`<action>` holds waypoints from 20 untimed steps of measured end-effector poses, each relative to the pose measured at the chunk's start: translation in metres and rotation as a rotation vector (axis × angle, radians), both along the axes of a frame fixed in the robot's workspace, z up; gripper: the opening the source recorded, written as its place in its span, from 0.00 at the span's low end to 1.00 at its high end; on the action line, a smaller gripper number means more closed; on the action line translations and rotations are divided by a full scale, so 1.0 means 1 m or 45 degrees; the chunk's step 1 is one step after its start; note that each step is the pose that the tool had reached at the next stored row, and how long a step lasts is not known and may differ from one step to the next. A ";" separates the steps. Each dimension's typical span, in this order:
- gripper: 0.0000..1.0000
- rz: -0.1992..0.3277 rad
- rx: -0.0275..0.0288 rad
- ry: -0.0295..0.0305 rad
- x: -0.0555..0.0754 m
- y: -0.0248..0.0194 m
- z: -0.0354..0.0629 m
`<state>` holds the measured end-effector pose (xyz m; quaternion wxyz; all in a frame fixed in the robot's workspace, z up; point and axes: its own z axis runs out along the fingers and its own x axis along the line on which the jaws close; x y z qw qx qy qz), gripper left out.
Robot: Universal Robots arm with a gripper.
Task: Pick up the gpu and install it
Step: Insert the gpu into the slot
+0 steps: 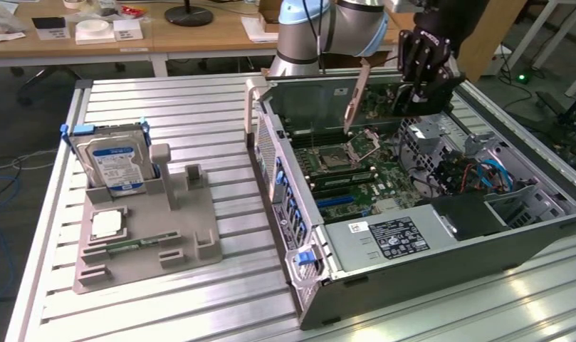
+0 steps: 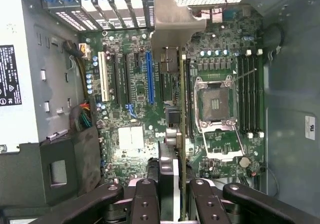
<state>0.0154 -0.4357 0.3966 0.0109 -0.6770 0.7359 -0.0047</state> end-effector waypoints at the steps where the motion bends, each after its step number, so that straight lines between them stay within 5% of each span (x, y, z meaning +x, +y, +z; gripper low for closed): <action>1: 0.28 0.003 -0.0001 0.0000 0.000 -0.0004 -0.0008; 20: 0.28 0.058 0.0003 0.0010 -0.001 -0.0068 -0.0240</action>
